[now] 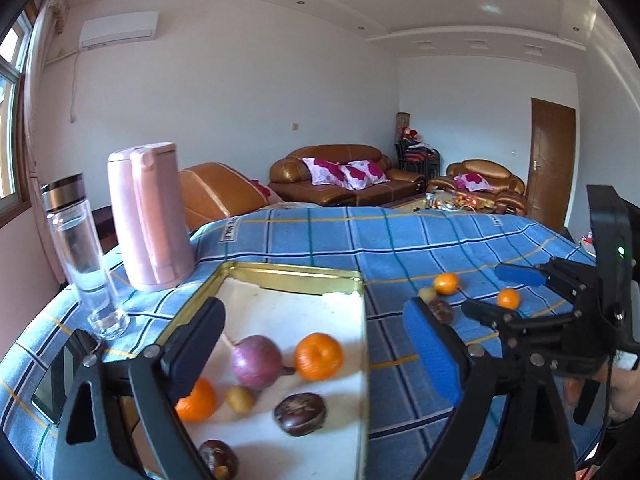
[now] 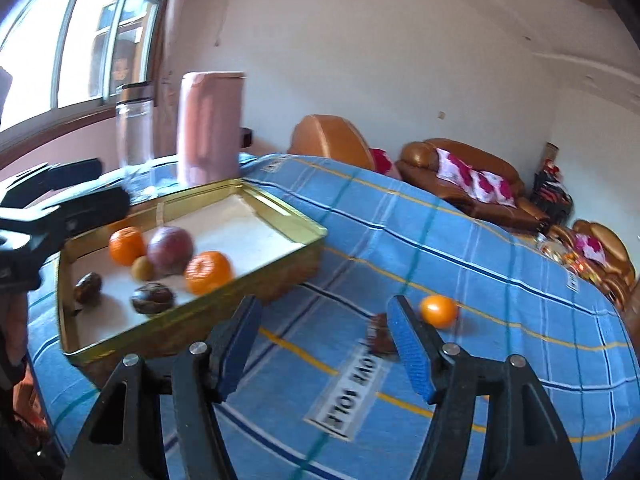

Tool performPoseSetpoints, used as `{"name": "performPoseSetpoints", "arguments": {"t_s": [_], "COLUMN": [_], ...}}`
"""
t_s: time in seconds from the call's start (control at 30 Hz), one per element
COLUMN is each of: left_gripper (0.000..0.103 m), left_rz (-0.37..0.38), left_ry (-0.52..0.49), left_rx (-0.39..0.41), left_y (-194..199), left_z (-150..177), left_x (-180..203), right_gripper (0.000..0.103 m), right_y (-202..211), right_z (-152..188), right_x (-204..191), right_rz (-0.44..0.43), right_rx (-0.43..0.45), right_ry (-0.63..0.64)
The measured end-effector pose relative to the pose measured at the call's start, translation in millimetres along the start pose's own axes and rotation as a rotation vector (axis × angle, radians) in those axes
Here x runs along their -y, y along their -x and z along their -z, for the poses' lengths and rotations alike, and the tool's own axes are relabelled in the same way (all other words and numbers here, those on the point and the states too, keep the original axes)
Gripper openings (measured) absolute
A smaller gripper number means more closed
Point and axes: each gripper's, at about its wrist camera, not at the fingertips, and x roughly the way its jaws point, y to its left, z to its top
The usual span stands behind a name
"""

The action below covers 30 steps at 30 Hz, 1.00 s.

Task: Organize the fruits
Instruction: 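Grasp a small orange with the right tool while the left tool grasps a brown round fruit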

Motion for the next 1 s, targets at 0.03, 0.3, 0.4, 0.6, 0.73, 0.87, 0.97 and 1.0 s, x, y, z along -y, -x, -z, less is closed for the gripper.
{"name": "performPoseSetpoints", "arguments": {"t_s": [0.03, 0.3, 0.4, 0.6, 0.73, 0.87, 0.97, 1.0], "left_gripper": [0.093, 0.093, 0.093, 0.093, 0.092, 0.083, 0.074, 0.074], "left_rz": [0.019, 0.088, 0.081, 0.09, 0.099, 0.117, 0.145, 0.155], "left_ry": [-0.011, -0.068, -0.062, -0.081, -0.107, -0.121, -0.124, -0.126], "left_rx": [-0.003, -0.08, -0.115, -0.186, -0.253, -0.33, -0.357, -0.384], "left_y": [-2, -46, -74, -128, -156, -177, -184, -188], "left_z": [-4, -26, -25, -9, 3, 11, 12, 14], "left_x": [10, 80, 96, 124, 138, 143, 145, 146], "right_gripper": [0.067, 0.067, 0.067, 0.067, 0.067, 0.061, 0.05, 0.049], "right_y": [0, -16, -27, -42, -46, -57, -64, -66], "right_z": [0, 15, 24, 40, 44, 47, 49, 50], "right_x": [17, 98, 111, 124, 128, 128, 128, 128], "right_rz": [0.036, 0.178, 0.192, 0.177, 0.156, 0.119, 0.098, 0.092], "right_rx": [0.0, -0.053, -0.079, -0.144, -0.178, -0.239, -0.274, -0.287], "right_ry": [-0.042, -0.239, -0.28, -0.309, -0.327, -0.332, -0.331, -0.328]}}
